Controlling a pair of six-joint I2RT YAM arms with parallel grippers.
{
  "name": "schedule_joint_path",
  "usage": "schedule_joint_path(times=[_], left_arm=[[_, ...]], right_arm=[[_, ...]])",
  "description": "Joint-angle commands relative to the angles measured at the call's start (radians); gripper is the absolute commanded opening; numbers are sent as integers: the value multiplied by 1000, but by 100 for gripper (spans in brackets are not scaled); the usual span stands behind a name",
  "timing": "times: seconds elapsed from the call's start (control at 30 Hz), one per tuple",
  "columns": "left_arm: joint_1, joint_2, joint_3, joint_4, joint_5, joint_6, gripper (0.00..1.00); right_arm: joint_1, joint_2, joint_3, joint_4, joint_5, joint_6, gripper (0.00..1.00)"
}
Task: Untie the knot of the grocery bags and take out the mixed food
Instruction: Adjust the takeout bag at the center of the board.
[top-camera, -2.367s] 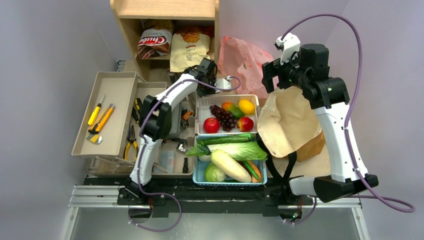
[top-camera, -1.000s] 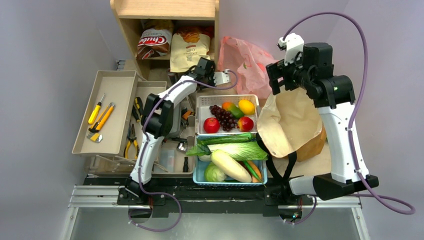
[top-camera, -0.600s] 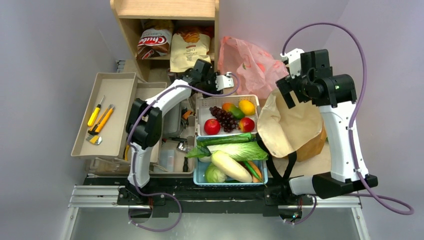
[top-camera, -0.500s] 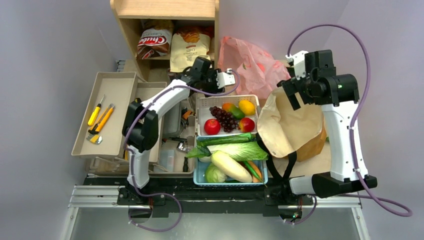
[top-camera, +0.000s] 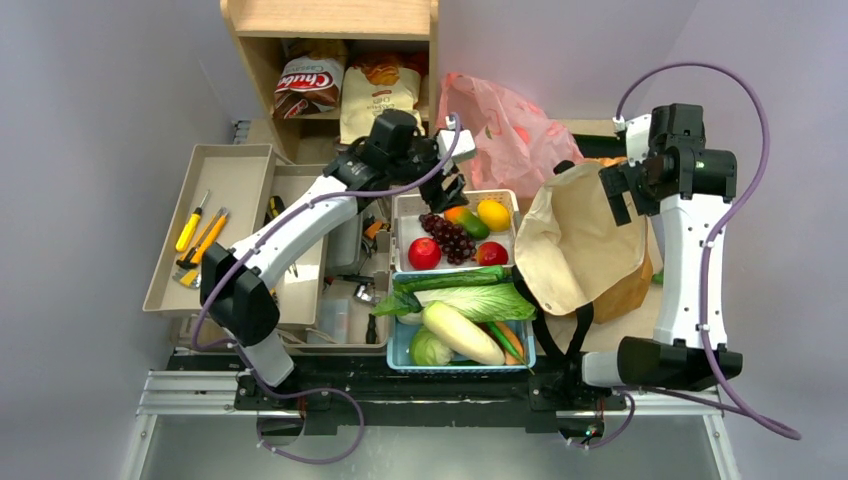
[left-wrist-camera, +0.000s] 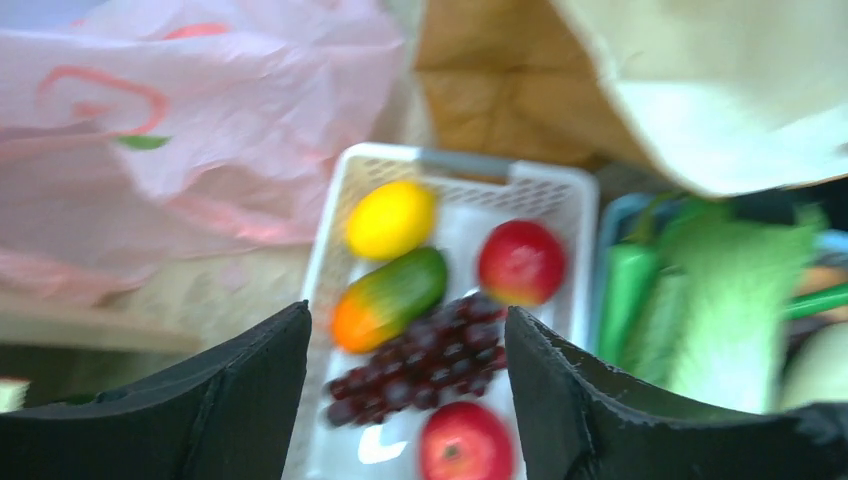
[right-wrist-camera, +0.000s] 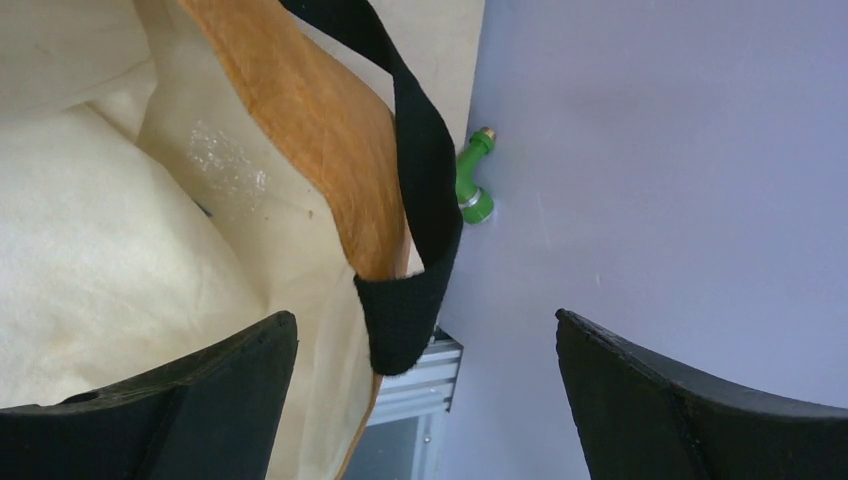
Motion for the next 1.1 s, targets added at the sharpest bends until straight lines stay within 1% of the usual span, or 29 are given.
schedule_joint_path(times=[0.0,0.03,0.13,0.17,0.27,0.3,0.33,0.37,0.43,0.47,0.5,0.53,0.57,0.63,0.67,0.73,0.8,0.87,0.93,0.97,1.0,1.07], left_arm=[[-73,-8,41,16,134,-313,69],[-95,9,66,0,139,-359,70],[-159,68,128,-25,168,-505,73],[-177,100,145,-28,181,-530,75],[-217,177,201,-58,192,-587,80],[-226,203,219,-71,199,-599,84],[-234,225,235,-85,194,-605,86],[-244,247,248,-96,173,-609,86],[-260,293,269,-124,117,-620,87],[-265,317,283,-136,96,-629,86],[-269,339,294,-140,94,-636,82],[-275,361,313,-147,92,-641,74],[-278,381,335,-156,89,-646,62],[-282,431,400,-190,85,-652,30],[-281,450,430,-201,83,-651,19],[-281,465,479,-193,82,-623,1],[-280,442,481,-118,68,-589,0],[-280,383,435,50,39,-548,0],[-281,366,412,182,3,-514,0],[-284,384,441,205,-1,-495,0],[-291,424,508,178,-2,-472,0],[-307,542,711,71,-9,-456,0]], right_arm=[[-49,38,18,47,-106,-44,95],[-58,45,22,47,-122,-48,93],[-80,52,9,45,-171,-63,80],[-85,51,-1,42,-183,-66,76],[-97,42,-26,30,-218,-68,60],[-99,34,-30,23,-229,-70,54],[-101,26,-31,19,-234,-69,47],[-102,16,-30,14,-239,-67,37],[-108,-11,-24,-2,-249,-62,19],[-110,-27,-22,-11,-251,-59,7],[-113,-47,-26,-20,-250,-58,0],[-115,-68,-33,-24,-245,-59,0],[-116,-102,-44,-25,-237,-58,0],[-118,-154,-66,-21,-219,-70,0],[-118,-179,-76,-19,-211,-76,0],[-117,-217,-76,-22,-208,-86,0],[-117,-249,-60,-13,-222,-86,0],[-118,-285,-47,22,-245,-83,0],[-117,-310,-47,70,-252,-79,0],[-118,-316,-44,84,-259,-81,0],[-118,-320,-42,93,-266,-86,0],[-117,-323,-54,93,-284,-95,0]])
